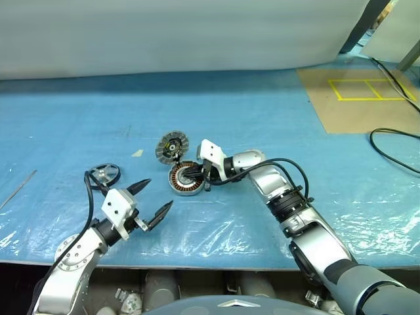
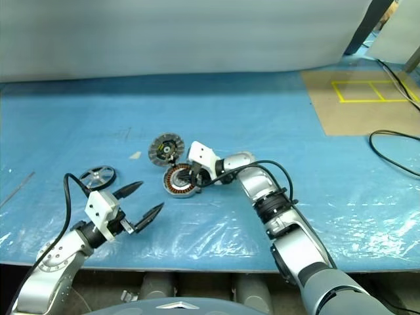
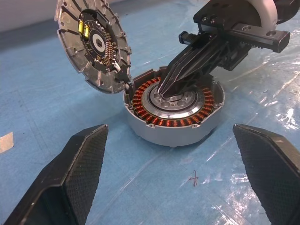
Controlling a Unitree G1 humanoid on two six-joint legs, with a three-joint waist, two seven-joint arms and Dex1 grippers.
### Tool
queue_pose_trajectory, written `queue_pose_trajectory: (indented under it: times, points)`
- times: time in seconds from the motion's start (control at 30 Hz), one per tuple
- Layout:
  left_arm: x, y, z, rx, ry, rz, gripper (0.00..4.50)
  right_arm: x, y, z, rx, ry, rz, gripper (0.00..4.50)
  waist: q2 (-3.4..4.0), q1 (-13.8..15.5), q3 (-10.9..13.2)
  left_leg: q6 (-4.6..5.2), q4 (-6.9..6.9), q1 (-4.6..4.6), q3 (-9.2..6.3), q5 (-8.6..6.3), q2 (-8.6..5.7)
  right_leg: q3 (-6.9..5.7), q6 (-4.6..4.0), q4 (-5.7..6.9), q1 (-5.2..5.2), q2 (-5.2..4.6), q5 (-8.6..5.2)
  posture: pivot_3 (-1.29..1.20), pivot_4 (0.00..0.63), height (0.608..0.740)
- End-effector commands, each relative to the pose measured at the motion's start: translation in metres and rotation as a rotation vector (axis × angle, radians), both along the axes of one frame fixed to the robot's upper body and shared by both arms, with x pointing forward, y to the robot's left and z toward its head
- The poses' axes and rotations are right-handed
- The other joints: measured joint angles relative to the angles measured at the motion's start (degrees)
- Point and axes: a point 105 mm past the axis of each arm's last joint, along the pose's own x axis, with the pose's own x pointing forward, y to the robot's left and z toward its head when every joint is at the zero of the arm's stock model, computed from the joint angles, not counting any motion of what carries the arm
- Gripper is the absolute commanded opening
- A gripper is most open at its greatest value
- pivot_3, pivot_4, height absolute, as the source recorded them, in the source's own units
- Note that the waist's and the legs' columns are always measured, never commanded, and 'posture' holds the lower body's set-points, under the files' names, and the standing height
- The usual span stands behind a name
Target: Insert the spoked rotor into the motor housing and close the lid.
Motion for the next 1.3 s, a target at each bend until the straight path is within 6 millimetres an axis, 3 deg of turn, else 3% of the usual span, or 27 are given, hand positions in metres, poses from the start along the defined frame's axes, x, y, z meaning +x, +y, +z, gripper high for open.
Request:
queue_pose_trajectory:
  times: [0.03,0.4,0.53,0.7,0.83,0.97,1.3]
  points:
    - [0.000,0.003,0.005,0.006,-0.024,-0.003,4.50,-0.013,0.009,0.000,0.005,0.006,0.075,0.05,0.00,0.0,0.0,0.00,0.00,0.00,0.00,0.00,0.00,0.00,0.00,0.00,0.00,0.00,0.00,0.00,0.150,0.740]
    - [0.001,0.004,0.004,0.008,-0.026,-0.003,4.50,-0.011,0.007,-0.003,-0.005,0.004,0.051,0.05,0.00,0.0,0.0,0.00,0.00,0.01,0.00,0.00,0.00,0.00,0.00,0.00,0.05,0.00,0.00,0.00,0.150,0.740]
    - [0.001,0.004,0.004,0.009,-0.025,-0.006,4.50,-0.006,0.019,0.038,0.262,0.175,-0.010,0.05,0.01,0.0,0.0,0.00,0.01,0.01,0.00,0.00,0.01,0.00,0.00,0.02,0.03,0.01,0.00,0.00,0.150,0.740]
    - [0.002,0.005,0.005,0.007,-0.032,-0.004,4.50,-0.004,0.018,0.060,0.360,0.209,-0.015,0.05,0.01,0.1,0.0,0.01,0.02,0.01,-0.01,0.00,-0.01,-0.02,0.00,0.00,0.03,-0.02,0.00,0.00,0.150,0.740]
    - [0.002,0.007,0.006,0.009,-0.033,0.000,4.50,-0.005,0.006,0.033,0.175,0.083,0.010,0.05,0.00,0.2,0.0,-0.12,0.01,0.01,-0.02,0.07,-0.01,-0.03,0.00,-0.02,0.05,-0.02,0.00,0.00,0.150,0.740]
    - [0.003,0.006,0.006,0.008,-0.034,-0.002,4.50,-0.008,-0.001,0.017,0.099,0.075,0.022,0.05,0.00,0.2,0.0,-0.19,0.01,-0.01,-0.02,0.11,-0.01,-0.03,0.00,-0.02,0.05,-0.01,0.01,0.00,0.150,0.740]
    - [0.003,0.006,0.006,0.010,-0.032,-0.005,4.50,-0.009,0.005,0.006,0.061,0.056,0.011,0.05,0.00,0.1,0.0,-0.19,0.03,-0.01,-0.02,0.11,-0.01,-0.03,0.00,-0.01,0.04,-0.01,0.01,0.00,0.150,0.740]
